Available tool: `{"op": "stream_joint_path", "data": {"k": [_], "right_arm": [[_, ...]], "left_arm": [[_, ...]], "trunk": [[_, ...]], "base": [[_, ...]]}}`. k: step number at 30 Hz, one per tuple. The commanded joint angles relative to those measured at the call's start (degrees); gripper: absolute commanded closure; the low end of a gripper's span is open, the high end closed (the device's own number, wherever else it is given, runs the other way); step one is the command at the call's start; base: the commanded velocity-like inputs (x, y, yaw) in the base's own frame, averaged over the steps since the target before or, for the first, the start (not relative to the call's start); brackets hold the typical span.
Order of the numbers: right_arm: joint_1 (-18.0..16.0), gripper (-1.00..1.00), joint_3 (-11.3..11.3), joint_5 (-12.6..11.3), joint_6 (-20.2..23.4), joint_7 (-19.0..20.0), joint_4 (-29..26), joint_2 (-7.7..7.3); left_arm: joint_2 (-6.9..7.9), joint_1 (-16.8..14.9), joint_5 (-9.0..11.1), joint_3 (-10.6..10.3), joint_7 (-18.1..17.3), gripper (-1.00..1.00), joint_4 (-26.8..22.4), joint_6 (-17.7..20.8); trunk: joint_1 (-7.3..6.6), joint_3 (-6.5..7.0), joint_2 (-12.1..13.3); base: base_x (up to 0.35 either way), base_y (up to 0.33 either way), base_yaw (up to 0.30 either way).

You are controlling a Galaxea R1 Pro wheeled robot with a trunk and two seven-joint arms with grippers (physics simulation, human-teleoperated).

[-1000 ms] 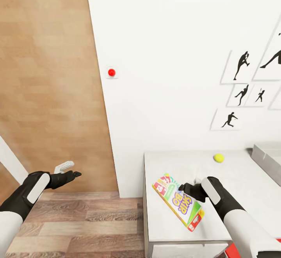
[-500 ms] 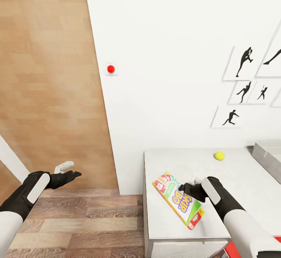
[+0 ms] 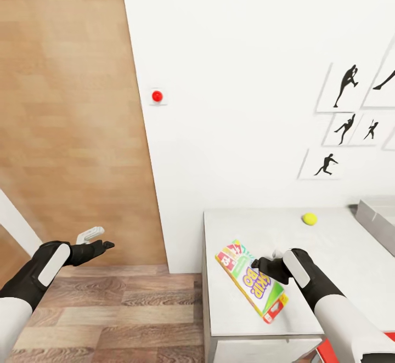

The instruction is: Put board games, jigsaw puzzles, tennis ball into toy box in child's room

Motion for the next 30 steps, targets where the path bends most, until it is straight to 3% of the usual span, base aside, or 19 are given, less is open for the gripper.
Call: {"op": "stream_joint_path", "data": {"k": [1, 11, 30], "right_arm": [[0.0, -1.0, 0.3, -0.6, 0.1, -0.5, -0.1, -0.07], [0.0, -1.0, 0.3, -0.6, 0.1, -0.5, -0.1, -0.07], [0.0, -1.0, 0.3, -0.6, 0.1, -0.5, -0.1, 0.13]], "left_arm": [[0.06, 0.0, 0.0, -0.1, -0.1, -1.0, 0.0, 0.1], [0.06, 0.0, 0.0, -0.1, -0.1, -1.0, 0.0, 0.1], [0.06, 0.0, 0.0, -0.1, -0.2, -1.0, 0.0, 0.1]], "trunk": [[0.04, -0.13, -0.1], [0.04, -0.13, -0.1], [0.04, -0.13, -0.1]], "base": [[0.0, 0.154, 0.0], [0.0, 0.209, 0.0], [-0.029, 0.08, 0.0]]}}
